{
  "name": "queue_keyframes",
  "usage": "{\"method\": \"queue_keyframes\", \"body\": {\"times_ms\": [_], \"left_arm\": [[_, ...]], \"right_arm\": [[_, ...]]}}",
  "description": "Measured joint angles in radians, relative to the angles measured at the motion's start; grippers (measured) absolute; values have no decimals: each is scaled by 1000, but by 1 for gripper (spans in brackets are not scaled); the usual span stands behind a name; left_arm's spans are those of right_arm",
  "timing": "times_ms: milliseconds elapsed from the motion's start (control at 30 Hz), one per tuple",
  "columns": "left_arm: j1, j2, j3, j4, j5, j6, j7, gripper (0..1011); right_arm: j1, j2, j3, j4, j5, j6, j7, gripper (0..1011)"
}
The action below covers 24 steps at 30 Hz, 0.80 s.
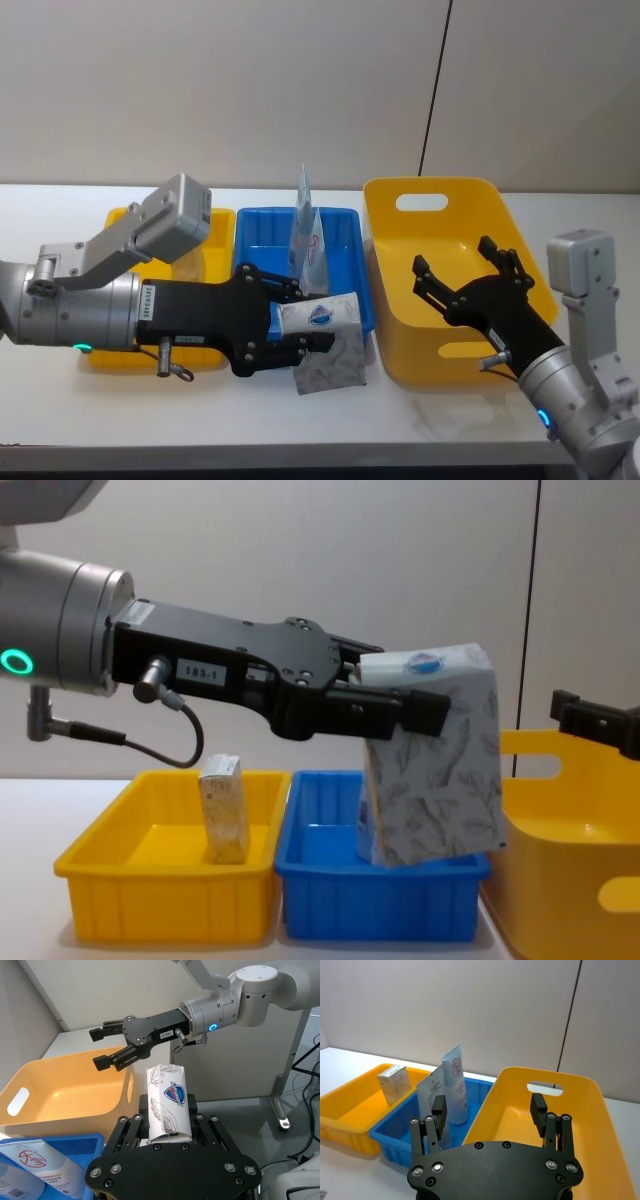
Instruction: Bimanual collaborative sorting of washing and personal care products
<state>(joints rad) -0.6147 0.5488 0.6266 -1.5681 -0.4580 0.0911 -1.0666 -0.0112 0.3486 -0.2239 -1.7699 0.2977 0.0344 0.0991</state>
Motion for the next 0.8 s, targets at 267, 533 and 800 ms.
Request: {"method": "queue_keyframes", "body": {"times_ms": [267,533,800], "left_arm": [[-1,-1,1,1,1,-1,1,365],[-1,-1,2,2,1,-1,2,365],[0,-1,3,3,1,-2,2,365]], "right_arm": [[4,30,7,-12,34,6,75,1003],[10,86,18,-30,85,22,181,1003],[16,157,29,-43,140,39,294,1003]]}}
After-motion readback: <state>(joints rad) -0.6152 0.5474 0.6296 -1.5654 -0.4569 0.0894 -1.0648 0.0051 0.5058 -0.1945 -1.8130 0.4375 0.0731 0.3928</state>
